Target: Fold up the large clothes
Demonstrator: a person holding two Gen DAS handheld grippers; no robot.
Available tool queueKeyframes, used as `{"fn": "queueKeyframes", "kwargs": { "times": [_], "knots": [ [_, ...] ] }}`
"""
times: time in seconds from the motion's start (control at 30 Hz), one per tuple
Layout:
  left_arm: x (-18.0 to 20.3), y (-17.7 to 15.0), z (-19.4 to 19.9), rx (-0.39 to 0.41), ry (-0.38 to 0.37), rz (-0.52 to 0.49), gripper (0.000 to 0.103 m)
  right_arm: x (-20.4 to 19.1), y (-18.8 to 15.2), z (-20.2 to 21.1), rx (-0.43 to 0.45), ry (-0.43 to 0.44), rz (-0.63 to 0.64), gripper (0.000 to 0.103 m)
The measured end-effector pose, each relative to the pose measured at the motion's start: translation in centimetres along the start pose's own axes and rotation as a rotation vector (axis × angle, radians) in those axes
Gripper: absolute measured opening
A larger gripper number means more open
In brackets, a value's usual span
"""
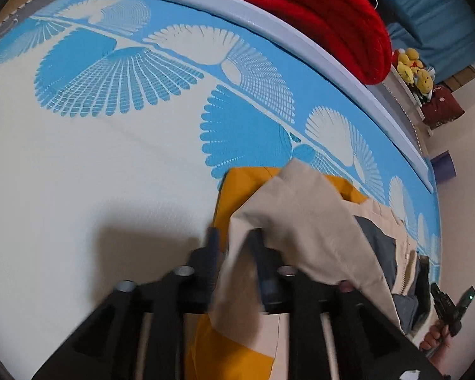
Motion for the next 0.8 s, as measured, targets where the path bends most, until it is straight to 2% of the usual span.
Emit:
{"fn": "queueKeyframes", "kwargs": {
  "times": [0.03, 0.07, 0.1, 0.23, 0.33, 0.37, 0.43, 0.47, 0.5, 0.57, 0.6, 0.67, 0.73, 0.8],
  "knots": [
    [0.1, 0.0, 0.3, -0.011, -0.019, -0.006, 0.037, -0.5, 0.0, -0.2, -0.012, 0.022, 0.034, 0.032],
    [0.1, 0.1, 0.7, -0.019, -0.041, -0.015, 0.040, -1.0, -0.1, -0.4, -0.020, 0.028, 0.065, 0.053],
    [0.2, 0.1, 1.1, -0.023, -0.061, -0.030, 0.044, -1.5, -0.2, -0.9, -0.035, 0.017, 0.099, 0.063],
    [0.6, -0.2, 1.9, -0.013, -0.075, -0.110, 0.051, -2.1, -0.7, -2.6, -0.098, 0.028, 0.147, 0.064],
    [1.2, -0.4, 1.1, -0.009, -0.036, -0.159, 0.051, -2.8, -1.1, -3.5, -0.122, 0.034, 0.201, 0.064],
    [1.4, -0.4, 1.0, 0.014, -0.019, -0.167, 0.051, -3.1, -1.2, -3.8, -0.124, 0.026, 0.218, 0.063],
    [1.8, -0.2, 0.6, 0.040, -0.041, -0.175, 0.051, -3.4, -1.2, -3.9, -0.115, 0.028, 0.245, 0.050],
    [2.0, -0.1, 0.3, 0.038, -0.058, -0.177, 0.050, -3.6, -1.2, -3.9, -0.113, 0.027, 0.256, 0.024],
    [2.4, -0.1, -0.2, 0.036, -0.065, -0.188, 0.048, -3.6, -1.2, -3.9, -0.109, 0.016, 0.266, 0.005],
    [2.8, 0.0, -0.8, 0.043, -0.057, -0.215, 0.023, -3.3, -0.9, -3.5, -0.084, 0.007, 0.254, 0.003],
    [3.0, 0.1, -1.1, 0.038, -0.058, -0.229, 0.000, -3.2, -0.6, -3.1, -0.062, 0.015, 0.238, 0.002],
    [2.9, 0.5, -0.6, 0.087, -0.061, -0.223, 0.001, -2.4, 0.6, -1.8, 0.012, 0.036, 0.163, 0.002],
    [2.0, 1.3, 0.5, 0.169, -0.088, -0.147, 0.001, -1.0, 1.6, -0.5, 0.097, 0.072, 0.053, 0.002],
    [0.4, 2.0, 0.7, 0.195, -0.124, -0.032, 0.001, 0.6, 2.3, 0.0, 0.151, 0.081, -0.065, 0.002]
  ]
}}
Point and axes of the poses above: each gripper's, at about its wrist camera, not at the fingertips, and z roughly against the way its jaws point, x to its right, y to its top, the point moved 1 cm from there along -z, roughly the way its jaws point, and after that the axes turned 6 degrees about y, right-handed, at the moved point
